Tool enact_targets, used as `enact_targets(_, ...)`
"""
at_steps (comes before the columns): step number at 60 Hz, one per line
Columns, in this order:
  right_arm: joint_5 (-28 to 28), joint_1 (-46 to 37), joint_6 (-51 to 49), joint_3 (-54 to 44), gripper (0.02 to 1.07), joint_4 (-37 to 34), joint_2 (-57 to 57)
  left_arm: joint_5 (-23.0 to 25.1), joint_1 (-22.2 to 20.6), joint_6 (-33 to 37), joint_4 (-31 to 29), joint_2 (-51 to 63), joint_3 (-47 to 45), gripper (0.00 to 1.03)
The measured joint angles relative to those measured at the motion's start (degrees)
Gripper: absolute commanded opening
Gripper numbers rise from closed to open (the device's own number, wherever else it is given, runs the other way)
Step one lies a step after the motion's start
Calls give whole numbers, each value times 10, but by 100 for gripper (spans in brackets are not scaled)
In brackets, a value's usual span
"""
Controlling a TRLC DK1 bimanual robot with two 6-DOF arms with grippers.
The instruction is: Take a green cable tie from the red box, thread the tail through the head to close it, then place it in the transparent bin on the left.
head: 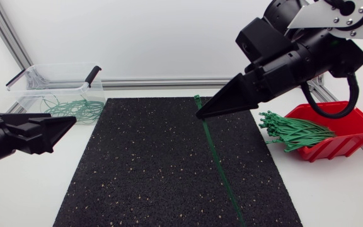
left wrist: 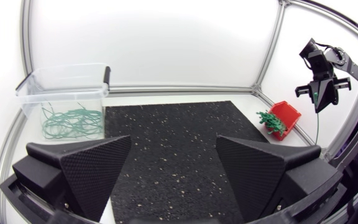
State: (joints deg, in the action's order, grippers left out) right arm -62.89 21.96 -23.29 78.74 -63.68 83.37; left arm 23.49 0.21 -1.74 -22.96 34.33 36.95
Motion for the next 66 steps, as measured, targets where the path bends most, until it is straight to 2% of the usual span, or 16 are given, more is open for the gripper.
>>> enact_targets(10,-49,-8,28,0,8,-20,20,42,-8,0,-38,40,40,92)
enact_targets(22,-89,-33,38,0,8,-20,23,66,-60,1,-63,83,63,92)
enact_targets(26,-93,-39,38,0,8,-18,26,86,-65,5,-69,95,65,92)
enact_targets(34,-93,-45,38,-1,8,-3,29,93,-79,23,-82,112,76,92)
enact_targets(50,-89,-52,43,-17,8,33,29,120,-147,35,-83,141,92,92)
enact_targets(53,-77,-51,55,-22,8,54,29,123,-157,35,-83,151,96,93)
enact_targets(55,-65,-51,68,-27,8,75,28,125,-163,36,-81,157,97,98)
enact_targets(62,7,-38,151,-67,8,205,11,125,-188,52,-66,166,96,98)
enact_targets(66,43,-20,194,-87,8,252,-3,125,-204,55,-42,166,96,99)
